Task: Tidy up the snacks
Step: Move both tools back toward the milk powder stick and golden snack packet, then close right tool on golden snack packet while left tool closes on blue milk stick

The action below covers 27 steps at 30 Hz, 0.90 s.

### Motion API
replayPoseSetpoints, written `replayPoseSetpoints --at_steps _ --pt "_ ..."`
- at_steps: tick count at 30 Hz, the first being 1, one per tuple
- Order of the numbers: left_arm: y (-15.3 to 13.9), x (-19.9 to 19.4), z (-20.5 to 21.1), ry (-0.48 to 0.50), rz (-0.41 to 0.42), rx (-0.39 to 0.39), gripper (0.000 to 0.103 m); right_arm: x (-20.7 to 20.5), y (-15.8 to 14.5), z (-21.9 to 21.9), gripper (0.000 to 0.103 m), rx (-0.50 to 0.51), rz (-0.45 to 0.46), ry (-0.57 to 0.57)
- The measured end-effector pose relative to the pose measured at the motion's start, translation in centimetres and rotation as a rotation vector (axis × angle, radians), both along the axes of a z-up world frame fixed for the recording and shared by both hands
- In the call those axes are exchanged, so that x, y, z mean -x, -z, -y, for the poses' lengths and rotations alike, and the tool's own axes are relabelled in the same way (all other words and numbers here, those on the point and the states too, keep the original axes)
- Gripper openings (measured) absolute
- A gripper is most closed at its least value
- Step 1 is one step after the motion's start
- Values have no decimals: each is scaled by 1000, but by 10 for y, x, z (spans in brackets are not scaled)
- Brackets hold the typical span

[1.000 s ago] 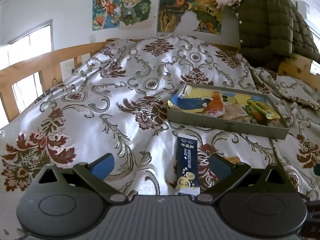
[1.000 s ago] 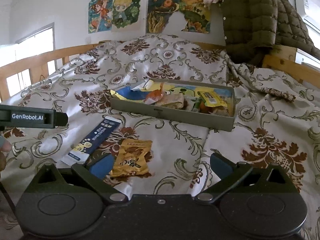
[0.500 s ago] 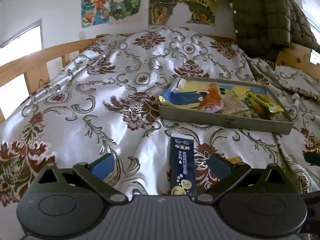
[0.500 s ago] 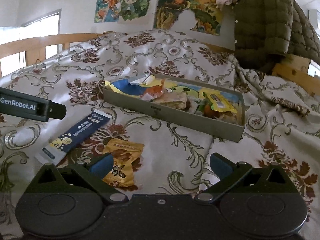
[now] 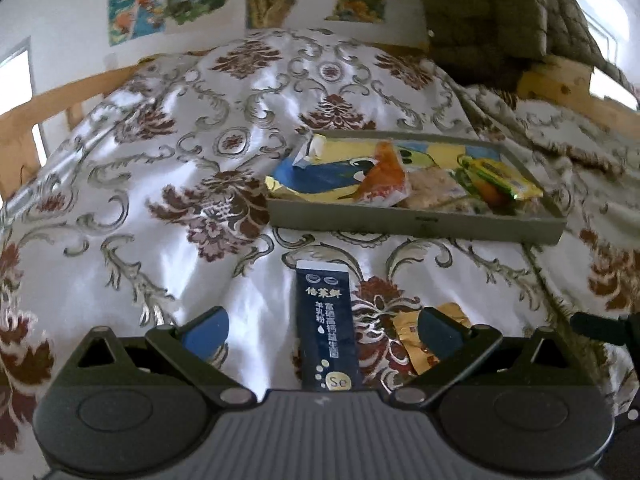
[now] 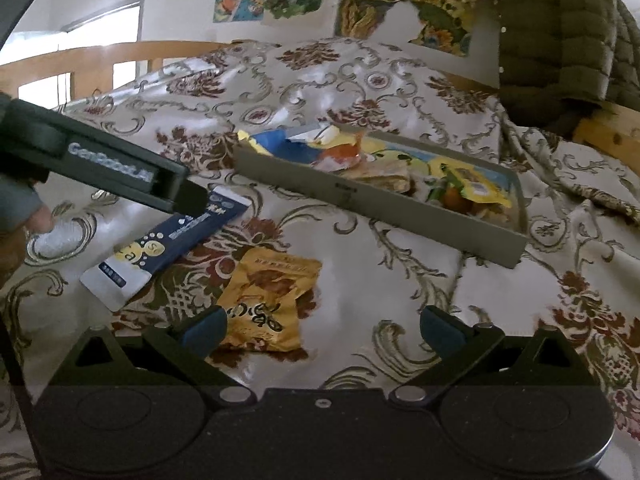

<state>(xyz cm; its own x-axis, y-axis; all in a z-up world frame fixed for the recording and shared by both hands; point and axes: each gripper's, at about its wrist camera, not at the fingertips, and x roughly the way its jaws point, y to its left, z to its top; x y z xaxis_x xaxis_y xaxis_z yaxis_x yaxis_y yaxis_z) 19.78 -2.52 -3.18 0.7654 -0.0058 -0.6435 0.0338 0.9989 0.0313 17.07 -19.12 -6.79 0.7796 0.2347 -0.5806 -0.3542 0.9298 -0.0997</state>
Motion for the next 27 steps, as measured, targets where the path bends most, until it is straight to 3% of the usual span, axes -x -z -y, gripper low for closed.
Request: replayPoseSetpoints --at_steps 4,11,17,23,27 --pt "6 -10 3 16 -12 -32 103 -7 6 -7 102 -1 -15 -16" --pt "17 -18 -6 15 -55 0 103 -14 15 -16 102 -13 -56 -62" --pt "23 -17 -5 26 -56 -37 102 -20 22 -23 102 -6 -69 -83" --pt "24 -17 4 59 -58 -72 96 -22 22 -27 102 -3 -58 -83" --pt "27 -20 10 79 -82 -80 87 -21 22 -28 94 5 -51 -74"
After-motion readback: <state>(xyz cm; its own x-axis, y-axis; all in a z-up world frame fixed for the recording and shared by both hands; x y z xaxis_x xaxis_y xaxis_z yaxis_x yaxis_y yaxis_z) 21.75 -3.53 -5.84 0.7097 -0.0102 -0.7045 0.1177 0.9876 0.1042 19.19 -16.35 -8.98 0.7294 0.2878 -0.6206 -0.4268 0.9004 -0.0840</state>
